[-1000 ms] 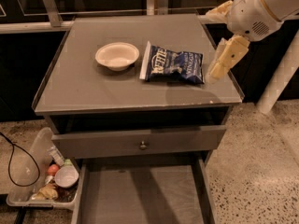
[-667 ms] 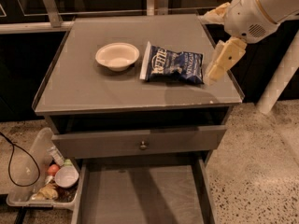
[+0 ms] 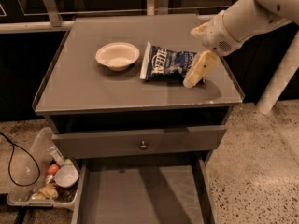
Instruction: Place blue chip bag into middle drawer
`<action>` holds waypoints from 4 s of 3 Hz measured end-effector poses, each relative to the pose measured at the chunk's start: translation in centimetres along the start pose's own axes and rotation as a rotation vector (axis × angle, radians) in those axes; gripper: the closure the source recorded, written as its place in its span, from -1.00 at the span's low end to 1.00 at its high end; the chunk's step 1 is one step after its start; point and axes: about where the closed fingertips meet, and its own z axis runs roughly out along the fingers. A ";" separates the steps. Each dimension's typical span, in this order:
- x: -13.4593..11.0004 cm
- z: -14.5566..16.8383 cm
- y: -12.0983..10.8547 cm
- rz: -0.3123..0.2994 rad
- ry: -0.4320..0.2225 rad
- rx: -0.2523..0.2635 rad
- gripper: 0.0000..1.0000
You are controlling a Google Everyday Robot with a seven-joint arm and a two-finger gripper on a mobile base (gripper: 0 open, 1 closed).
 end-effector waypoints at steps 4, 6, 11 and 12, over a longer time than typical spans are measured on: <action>2.7 6.3 -2.5 0.074 0.021 -0.032 -0.15; 2.7 6.3 -2.5 0.074 0.021 -0.032 0.79; -1.3 -6.2 2.9 -0.069 -0.084 0.023 1.00; -0.7 -8.5 6.7 -0.124 -0.094 0.055 1.00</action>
Offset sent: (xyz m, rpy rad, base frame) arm 0.0676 -0.0020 -0.0812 0.0160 0.1080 -0.0753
